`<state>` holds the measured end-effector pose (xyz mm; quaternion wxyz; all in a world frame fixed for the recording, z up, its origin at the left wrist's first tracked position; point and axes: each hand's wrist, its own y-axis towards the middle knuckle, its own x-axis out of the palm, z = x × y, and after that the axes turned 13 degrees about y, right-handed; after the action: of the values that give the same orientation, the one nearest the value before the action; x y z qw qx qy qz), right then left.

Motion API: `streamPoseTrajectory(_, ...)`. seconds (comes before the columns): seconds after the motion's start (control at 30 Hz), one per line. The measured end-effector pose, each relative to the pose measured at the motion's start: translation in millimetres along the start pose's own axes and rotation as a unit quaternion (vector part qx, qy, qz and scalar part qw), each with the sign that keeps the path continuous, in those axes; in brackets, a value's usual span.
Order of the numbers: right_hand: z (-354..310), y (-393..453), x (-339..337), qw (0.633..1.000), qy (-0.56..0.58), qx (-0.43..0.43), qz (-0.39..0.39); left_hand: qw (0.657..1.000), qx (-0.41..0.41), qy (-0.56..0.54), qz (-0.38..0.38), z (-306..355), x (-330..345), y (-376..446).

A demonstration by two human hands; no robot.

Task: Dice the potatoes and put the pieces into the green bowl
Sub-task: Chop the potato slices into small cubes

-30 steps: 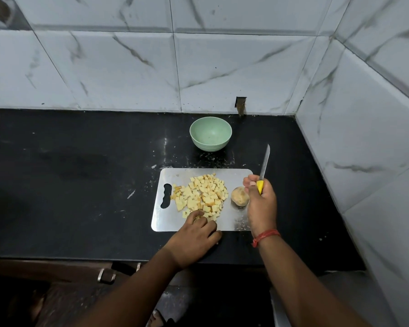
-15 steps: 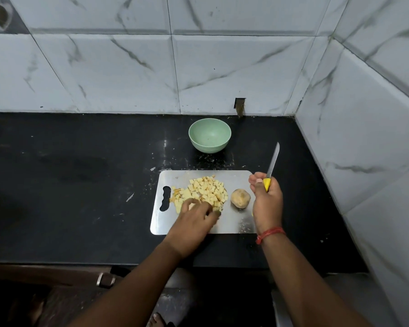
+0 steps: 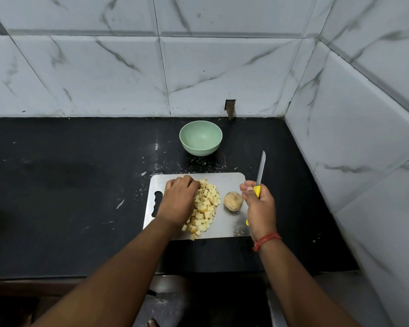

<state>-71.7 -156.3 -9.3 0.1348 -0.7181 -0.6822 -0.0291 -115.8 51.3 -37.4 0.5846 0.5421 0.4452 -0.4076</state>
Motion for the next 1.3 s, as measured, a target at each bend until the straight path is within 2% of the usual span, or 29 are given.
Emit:
streamPoseTrajectory(0.2, 3, 5, -5, 1.000, 0.007, -0.002, 0.001, 0.999, -0.002, -0.042, 0.022, 11, 4, 11)
streamPoseTrajectory(0.37, 3, 11, -9, 1.000, 0.024, 0.007, 0.008, 0.978, 0.203, -0.025, 0.028, 45, 6, 11)
streamPoseTrajectory(0.47, 1, 15, -14, 0.999, 0.029, 0.021, 0.002, 0.967, 0.251, -0.044, 0.032, 57, 17, 10)
streamPoseTrajectory(0.77, 10, 25, -16, 0.996, -0.023, 0.088, -0.022, 0.963, 0.269, -0.026, 0.016, 52, 24, 17)
streamPoseTrajectory(1.07, 7, 29, -6, 0.996, -0.048, 0.078, -0.024, 0.964, 0.265, -0.034, -0.005, 57, 24, 15)
streamPoseTrajectory(1.3, 3, 32, 4, 0.994, -0.068, 0.066, -0.044, 0.960, 0.275, -0.057, 0.008, 54, 30, 21)
